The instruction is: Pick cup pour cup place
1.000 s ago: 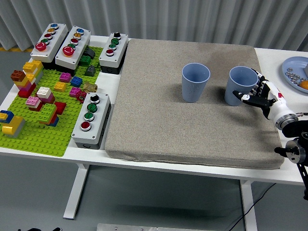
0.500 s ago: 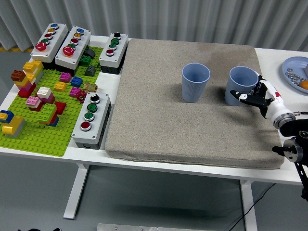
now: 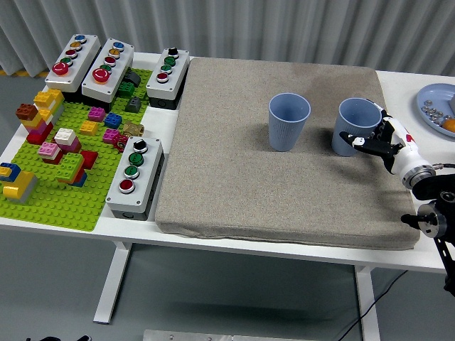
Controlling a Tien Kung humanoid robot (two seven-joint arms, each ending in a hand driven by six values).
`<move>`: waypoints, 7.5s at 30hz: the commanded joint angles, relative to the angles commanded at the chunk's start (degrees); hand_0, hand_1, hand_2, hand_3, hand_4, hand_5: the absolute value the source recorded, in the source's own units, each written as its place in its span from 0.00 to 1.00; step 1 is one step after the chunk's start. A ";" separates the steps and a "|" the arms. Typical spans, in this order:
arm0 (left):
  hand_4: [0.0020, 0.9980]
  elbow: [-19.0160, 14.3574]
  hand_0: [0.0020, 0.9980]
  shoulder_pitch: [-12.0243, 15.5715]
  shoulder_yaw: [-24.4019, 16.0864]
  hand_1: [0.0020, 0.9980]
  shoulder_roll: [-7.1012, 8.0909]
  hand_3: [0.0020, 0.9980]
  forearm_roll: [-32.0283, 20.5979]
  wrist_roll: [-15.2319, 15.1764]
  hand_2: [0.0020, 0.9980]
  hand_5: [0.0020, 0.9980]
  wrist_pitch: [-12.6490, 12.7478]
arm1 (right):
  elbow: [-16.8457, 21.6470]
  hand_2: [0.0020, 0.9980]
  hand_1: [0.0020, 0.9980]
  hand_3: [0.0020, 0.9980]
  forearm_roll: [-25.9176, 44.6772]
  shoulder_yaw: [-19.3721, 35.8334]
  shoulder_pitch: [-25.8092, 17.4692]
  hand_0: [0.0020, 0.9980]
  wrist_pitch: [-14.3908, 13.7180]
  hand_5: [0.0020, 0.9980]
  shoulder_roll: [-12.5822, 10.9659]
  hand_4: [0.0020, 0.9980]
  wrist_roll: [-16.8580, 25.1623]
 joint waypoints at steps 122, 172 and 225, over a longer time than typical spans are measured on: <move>0.50 0.00 0.77 -0.62 1.37 0.75 0.05 0.65 -0.73 -0.17 0.81 0.97 -0.30 | -6.39 0.56 0.66 0.67 4.76 -3.39 2.87 0.80 -1.58 0.00 2.28 0.69 3.06; 0.50 0.00 0.77 -0.57 0.90 0.75 0.62 0.65 -0.54 -0.11 0.81 0.97 -0.18 | -0.53 0.58 0.68 0.68 -26.44 -11.02 10.33 0.82 -10.82 0.00 0.95 0.70 3.00; 0.50 0.00 0.77 -0.75 0.91 0.75 0.88 0.65 -0.47 -0.15 0.81 0.97 -0.15 | -2.85 0.59 0.69 0.68 -44.28 -17.73 14.47 0.83 -16.17 0.00 0.19 0.68 5.43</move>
